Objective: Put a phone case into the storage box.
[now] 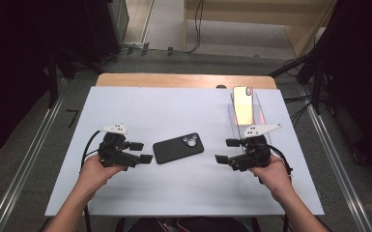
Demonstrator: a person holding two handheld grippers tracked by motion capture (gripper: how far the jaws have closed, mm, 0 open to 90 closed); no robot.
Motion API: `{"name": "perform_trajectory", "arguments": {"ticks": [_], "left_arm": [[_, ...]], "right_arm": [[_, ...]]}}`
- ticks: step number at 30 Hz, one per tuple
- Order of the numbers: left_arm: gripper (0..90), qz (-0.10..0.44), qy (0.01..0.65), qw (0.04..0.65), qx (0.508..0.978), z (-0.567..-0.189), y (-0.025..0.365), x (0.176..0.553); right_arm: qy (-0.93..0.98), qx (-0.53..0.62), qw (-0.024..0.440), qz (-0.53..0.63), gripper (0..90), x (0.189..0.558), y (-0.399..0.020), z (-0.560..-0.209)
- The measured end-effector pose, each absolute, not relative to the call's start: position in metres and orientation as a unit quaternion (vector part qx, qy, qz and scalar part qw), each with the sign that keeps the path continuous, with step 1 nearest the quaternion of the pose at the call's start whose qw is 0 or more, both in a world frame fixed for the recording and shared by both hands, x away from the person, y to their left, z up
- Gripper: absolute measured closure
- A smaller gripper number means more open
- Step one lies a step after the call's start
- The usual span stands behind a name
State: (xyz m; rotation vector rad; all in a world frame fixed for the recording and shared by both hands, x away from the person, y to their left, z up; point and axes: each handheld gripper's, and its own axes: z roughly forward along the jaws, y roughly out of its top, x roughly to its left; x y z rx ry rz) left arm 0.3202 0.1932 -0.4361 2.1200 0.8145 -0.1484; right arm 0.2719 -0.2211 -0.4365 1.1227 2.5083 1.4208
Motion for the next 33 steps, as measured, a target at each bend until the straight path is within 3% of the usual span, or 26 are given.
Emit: {"name": "perform_trajectory", "arguments": {"ticks": [10,14,33], "left_arm": [[12.4,-0.048,0.261,0.429,0.863,-0.439,0.176,0.331],[0.0,-0.053,0.221,0.433,0.872,-0.440,0.168,0.336],[0.0,-0.042,0.176,0.415,0.892,-0.460,0.119,0.365]], "right_arm": [[0.827,0.348,0.005,0.442,17.3,0.254,-0.219,-0.447],[0.831,0.343,-0.009,0.437,17.3,0.249,-0.217,-0.450],[0.832,0.339,-0.021,0.438,17.3,0.243,-0.219,-0.456]]}}
